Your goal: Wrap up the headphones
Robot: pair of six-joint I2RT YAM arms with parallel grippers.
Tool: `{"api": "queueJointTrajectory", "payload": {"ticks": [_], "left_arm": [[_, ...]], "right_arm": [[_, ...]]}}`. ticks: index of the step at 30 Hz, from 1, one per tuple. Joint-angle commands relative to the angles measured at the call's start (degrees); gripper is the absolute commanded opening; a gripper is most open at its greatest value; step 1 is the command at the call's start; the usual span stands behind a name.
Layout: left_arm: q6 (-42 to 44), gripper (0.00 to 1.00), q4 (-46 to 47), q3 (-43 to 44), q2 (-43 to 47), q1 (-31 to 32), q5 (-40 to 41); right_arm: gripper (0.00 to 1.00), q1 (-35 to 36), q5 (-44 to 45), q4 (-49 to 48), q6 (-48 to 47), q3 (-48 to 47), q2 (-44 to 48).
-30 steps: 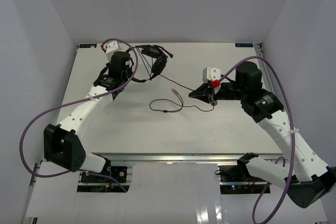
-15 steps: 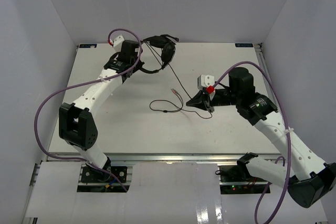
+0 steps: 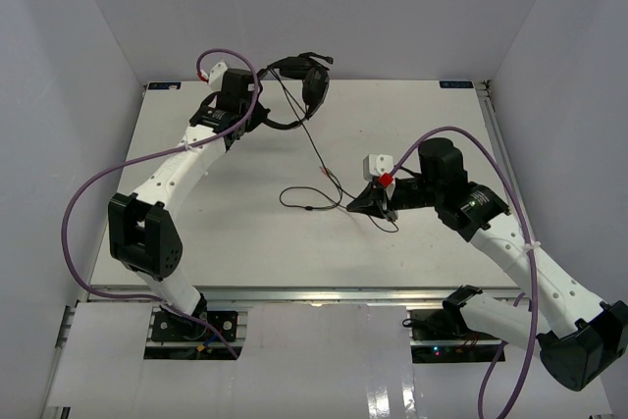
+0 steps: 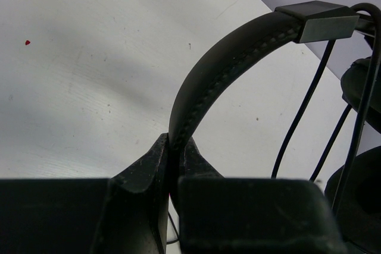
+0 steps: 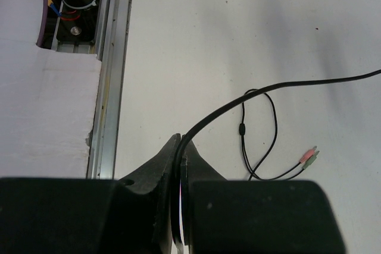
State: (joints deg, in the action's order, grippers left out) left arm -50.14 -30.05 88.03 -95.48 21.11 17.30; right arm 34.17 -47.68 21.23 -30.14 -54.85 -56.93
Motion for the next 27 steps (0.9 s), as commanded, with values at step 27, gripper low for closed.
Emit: {"api": "queueJointTrajectory", "payload": {"ticks": [27], "left_arm": [[48.5,0.0,14.6,-29.5,19.0,15.4,-5.0]], "right_arm": [[0.08,0.0,24.6,-3.8,-8.5,-16.8,-8.1]]}}
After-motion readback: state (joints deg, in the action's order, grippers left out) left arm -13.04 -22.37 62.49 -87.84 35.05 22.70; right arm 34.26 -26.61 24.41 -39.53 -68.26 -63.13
